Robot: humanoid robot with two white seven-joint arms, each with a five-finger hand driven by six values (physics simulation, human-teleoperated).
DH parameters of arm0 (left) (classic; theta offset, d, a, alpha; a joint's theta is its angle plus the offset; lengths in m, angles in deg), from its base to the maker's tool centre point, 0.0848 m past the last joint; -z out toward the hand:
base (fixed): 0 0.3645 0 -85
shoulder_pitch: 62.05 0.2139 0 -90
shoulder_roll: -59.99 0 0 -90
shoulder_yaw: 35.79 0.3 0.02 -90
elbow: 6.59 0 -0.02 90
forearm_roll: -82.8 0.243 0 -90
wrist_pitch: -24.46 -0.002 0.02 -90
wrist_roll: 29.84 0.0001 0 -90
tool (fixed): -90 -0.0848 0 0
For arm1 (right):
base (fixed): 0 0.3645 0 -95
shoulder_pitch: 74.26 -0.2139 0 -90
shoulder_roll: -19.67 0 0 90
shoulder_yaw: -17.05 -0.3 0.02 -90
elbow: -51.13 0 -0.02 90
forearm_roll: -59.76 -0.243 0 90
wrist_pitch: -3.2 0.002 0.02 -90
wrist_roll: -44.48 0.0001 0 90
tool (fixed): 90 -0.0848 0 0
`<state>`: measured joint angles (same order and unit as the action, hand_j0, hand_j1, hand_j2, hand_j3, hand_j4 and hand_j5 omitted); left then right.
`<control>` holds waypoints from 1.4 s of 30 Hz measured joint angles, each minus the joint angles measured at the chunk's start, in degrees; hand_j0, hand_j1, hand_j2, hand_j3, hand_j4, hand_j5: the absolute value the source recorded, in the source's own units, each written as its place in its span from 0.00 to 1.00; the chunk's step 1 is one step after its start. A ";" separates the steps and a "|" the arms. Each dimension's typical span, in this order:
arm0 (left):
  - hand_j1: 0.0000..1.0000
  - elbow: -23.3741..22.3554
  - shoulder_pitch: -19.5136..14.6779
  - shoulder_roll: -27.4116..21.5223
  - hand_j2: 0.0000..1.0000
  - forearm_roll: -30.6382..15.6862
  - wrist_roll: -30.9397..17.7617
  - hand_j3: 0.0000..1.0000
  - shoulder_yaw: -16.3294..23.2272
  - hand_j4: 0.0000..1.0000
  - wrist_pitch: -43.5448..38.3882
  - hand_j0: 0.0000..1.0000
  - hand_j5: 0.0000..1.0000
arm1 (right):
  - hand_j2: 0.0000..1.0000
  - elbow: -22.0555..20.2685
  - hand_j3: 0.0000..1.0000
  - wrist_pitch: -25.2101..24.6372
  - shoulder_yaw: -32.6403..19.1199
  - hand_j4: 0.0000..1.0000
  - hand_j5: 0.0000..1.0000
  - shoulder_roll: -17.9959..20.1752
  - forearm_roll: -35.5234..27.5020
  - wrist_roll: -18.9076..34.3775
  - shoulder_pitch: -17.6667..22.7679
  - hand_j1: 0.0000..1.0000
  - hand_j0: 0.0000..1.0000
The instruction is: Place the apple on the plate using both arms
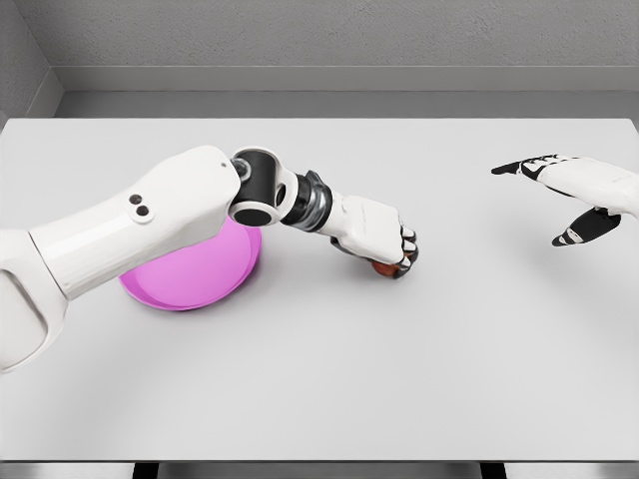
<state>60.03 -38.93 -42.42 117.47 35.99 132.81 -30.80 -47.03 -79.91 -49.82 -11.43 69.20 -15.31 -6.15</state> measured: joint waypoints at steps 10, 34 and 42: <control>0.16 -1.06 0.26 0.06 0.16 -1.83 0.19 0.16 0.17 0.16 -0.39 0.16 0.16 | 1.00 0.00 1.00 0.00 0.00 1.00 1.00 -0.04 0.00 -0.01 0.00 1.00 1.00; 0.11 12.66 0.53 -25.99 0.11 -7.11 0.71 0.11 -5.48 0.11 0.31 0.11 0.11 | 1.00 0.43 1.00 0.00 0.09 1.00 1.00 -0.07 0.00 0.00 0.00 1.00 1.00; 0.13 16.09 0.88 -34.52 0.13 -5.22 -0.09 0.13 -5.91 0.13 0.39 0.13 0.13 | 1.00 0.57 1.00 0.00 0.09 1.00 1.00 -0.08 0.00 -0.01 0.00 1.00 1.00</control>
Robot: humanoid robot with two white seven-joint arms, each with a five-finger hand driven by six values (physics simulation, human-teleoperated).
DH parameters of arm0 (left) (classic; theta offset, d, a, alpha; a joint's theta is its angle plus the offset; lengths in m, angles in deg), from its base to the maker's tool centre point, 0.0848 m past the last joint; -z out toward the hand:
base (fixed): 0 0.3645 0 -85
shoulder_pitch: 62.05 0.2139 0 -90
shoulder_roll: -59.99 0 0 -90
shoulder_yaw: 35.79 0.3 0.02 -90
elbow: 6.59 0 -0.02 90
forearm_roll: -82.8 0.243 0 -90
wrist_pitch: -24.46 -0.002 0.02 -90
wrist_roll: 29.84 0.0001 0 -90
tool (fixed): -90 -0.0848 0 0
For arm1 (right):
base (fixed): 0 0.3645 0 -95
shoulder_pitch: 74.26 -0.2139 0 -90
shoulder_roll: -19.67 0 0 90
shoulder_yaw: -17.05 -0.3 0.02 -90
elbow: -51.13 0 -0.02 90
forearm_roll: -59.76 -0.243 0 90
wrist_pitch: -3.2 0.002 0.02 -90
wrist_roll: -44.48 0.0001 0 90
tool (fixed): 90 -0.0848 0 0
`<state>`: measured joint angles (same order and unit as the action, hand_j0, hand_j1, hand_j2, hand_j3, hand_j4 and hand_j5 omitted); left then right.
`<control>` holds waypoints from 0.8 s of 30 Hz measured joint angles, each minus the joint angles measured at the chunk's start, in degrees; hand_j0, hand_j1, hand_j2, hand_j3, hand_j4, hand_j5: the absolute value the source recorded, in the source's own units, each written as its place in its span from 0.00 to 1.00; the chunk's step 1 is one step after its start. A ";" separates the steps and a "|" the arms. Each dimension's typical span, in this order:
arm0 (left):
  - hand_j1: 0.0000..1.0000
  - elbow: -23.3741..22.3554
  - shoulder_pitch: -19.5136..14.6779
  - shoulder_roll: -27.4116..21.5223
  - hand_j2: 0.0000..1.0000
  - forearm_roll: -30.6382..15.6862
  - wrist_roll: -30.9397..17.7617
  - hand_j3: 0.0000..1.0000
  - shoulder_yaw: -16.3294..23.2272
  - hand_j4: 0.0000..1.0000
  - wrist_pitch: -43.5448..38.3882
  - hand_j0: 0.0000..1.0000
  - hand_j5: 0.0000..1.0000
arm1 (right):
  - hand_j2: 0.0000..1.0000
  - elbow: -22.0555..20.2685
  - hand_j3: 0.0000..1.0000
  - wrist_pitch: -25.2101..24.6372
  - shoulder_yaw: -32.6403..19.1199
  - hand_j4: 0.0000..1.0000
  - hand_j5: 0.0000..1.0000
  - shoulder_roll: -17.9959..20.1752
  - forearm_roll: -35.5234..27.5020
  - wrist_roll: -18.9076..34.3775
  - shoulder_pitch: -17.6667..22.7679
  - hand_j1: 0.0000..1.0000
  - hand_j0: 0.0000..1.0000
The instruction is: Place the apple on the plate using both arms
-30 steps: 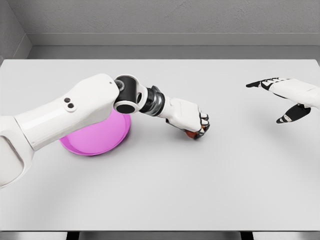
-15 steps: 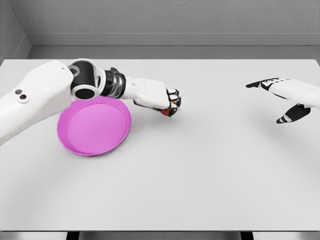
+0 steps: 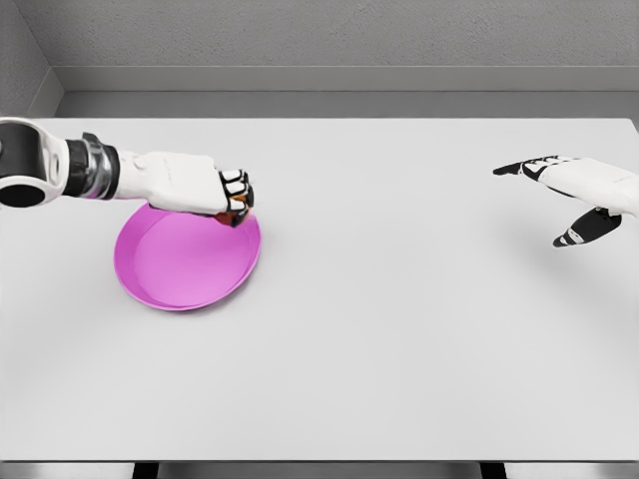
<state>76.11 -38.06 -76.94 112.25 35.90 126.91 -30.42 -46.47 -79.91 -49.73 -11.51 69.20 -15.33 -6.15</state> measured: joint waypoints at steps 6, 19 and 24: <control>0.22 0.05 0.70 -0.54 0.22 5.17 -0.17 0.22 -0.24 0.22 0.00 0.22 0.22 | 1.00 0.10 1.00 0.00 0.00 1.00 1.00 0.00 -0.01 0.01 0.09 1.00 1.00; 1.00 0.55 0.97 -0.86 1.00 5.01 -0.28 1.00 -0.39 1.00 -0.03 1.00 1.00 | 1.00 0.66 1.00 0.00 0.09 1.00 1.00 -0.08 0.00 0.01 0.09 1.00 1.00; 1.00 0.62 2.37 -2.38 1.00 3.47 -0.25 1.00 -2.05 1.00 -0.02 1.00 1.00 | 1.00 0.66 1.00 0.00 0.08 1.00 1.00 -0.09 0.00 0.01 0.09 1.00 1.00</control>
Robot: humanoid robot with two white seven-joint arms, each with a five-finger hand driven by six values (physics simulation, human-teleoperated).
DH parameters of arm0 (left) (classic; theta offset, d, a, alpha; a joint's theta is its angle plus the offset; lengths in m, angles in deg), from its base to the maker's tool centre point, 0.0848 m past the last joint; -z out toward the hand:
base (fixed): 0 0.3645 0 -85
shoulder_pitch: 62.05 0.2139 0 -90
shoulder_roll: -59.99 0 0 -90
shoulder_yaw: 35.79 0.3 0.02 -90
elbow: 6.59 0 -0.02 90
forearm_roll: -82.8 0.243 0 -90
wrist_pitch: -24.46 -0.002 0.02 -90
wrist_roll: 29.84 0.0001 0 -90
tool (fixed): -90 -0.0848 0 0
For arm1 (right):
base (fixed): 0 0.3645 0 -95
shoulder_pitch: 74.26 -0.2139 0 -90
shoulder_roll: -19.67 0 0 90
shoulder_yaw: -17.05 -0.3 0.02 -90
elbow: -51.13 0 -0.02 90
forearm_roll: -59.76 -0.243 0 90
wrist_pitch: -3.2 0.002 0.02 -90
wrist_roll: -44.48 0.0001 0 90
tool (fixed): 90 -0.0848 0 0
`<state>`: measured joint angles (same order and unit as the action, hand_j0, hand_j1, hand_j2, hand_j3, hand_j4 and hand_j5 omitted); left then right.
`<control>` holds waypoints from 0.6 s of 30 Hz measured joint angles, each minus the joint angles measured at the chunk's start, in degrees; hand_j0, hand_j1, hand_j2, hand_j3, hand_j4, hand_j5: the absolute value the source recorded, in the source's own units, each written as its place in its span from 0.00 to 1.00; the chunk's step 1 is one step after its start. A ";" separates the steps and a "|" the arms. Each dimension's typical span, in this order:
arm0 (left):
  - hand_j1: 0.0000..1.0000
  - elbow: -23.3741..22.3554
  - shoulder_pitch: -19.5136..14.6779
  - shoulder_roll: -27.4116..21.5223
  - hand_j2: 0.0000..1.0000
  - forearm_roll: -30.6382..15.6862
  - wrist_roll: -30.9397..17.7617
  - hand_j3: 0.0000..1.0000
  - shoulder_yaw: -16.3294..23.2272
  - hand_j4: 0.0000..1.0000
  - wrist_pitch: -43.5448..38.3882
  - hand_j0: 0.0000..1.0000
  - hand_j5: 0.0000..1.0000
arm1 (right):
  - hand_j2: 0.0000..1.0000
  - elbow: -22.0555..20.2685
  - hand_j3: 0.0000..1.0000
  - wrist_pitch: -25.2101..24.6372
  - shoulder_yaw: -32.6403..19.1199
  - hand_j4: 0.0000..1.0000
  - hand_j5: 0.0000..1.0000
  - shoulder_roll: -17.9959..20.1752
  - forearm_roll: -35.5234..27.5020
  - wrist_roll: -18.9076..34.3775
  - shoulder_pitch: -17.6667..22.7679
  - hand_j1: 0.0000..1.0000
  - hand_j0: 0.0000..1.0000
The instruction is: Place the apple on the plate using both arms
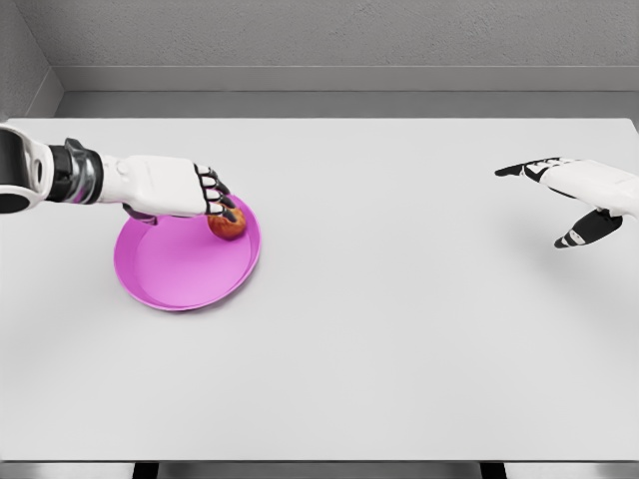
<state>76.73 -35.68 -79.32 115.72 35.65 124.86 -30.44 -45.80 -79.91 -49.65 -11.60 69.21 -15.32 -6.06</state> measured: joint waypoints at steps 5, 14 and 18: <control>1.00 -0.05 3.07 -2.60 1.00 -6.61 0.03 1.00 -3.74 1.00 -0.09 1.00 1.00 | 1.00 0.00 1.00 -0.01 0.01 1.00 1.00 0.01 0.00 0.01 -0.09 1.00 1.00; 1.00 -0.17 14.06 -9.50 1.00 -17.20 0.27 1.00 -13.60 1.00 0.08 1.00 1.00 | 1.00 0.00 1.00 -0.01 0.00 1.00 1.00 0.00 -0.01 0.02 0.00 1.00 1.00; 1.00 0.24 19.07 -12.08 1.00 -19.35 0.25 1.00 -18.58 1.00 0.04 1.00 1.00 | 1.00 0.03 1.00 0.00 0.00 1.00 1.00 0.00 -0.01 0.00 0.00 1.00 1.00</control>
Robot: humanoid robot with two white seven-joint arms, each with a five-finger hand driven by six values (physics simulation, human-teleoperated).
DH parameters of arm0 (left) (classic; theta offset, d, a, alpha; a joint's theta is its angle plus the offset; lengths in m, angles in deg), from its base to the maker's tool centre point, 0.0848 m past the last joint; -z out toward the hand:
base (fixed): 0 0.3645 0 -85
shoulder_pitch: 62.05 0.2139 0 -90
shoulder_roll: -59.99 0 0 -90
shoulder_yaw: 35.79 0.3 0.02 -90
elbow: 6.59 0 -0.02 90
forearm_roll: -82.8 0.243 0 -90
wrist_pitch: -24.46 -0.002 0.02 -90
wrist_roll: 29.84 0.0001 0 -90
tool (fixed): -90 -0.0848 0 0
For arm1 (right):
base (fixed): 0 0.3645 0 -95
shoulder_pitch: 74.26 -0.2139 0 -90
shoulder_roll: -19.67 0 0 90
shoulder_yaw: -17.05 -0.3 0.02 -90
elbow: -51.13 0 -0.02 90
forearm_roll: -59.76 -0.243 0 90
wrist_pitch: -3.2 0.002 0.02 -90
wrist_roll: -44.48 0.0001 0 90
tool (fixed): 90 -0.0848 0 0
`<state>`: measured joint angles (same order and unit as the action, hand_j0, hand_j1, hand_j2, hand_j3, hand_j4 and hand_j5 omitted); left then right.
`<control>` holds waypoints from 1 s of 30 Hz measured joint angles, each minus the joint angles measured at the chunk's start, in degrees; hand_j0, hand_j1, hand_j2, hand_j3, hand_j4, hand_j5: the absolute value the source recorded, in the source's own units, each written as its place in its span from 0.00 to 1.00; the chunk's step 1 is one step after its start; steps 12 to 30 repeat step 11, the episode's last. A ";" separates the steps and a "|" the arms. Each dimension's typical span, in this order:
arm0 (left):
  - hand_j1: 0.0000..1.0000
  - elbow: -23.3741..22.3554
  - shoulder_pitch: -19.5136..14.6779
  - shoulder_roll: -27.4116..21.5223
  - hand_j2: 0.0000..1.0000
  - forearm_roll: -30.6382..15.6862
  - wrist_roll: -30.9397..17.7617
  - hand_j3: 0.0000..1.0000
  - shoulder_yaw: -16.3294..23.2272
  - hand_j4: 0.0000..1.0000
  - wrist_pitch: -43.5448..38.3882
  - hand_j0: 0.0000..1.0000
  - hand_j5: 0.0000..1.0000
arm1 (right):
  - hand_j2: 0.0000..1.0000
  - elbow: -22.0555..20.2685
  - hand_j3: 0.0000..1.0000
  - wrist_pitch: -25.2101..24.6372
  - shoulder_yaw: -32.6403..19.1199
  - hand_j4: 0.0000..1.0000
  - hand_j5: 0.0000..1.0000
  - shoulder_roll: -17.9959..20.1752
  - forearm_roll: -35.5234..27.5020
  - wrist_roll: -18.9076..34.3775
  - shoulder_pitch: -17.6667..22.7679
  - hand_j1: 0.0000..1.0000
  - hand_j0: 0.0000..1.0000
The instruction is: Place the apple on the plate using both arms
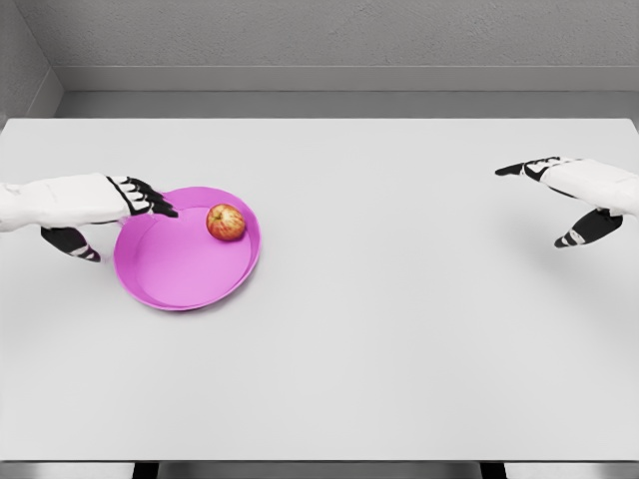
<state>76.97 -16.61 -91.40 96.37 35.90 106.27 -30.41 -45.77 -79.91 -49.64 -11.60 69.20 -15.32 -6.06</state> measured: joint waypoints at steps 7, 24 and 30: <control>1.00 0.43 0.35 -0.40 1.00 -0.59 -0.14 1.00 -1.82 1.00 -0.02 1.00 1.00 | 1.00 0.05 1.00 0.00 0.00 1.00 1.00 0.00 0.00 0.01 0.00 1.00 1.00; 1.00 0.46 0.35 -0.32 1.00 -0.50 -0.24 1.00 -2.00 1.00 -0.02 1.00 1.00 | 1.00 0.05 1.00 0.00 0.00 1.00 1.00 0.00 0.00 0.02 0.00 1.00 1.00; 1.00 0.46 0.35 -0.32 1.00 -0.50 -0.24 1.00 -2.00 1.00 -0.02 1.00 1.00 | 1.00 0.05 1.00 0.00 0.00 1.00 1.00 0.00 0.00 0.02 0.00 1.00 1.00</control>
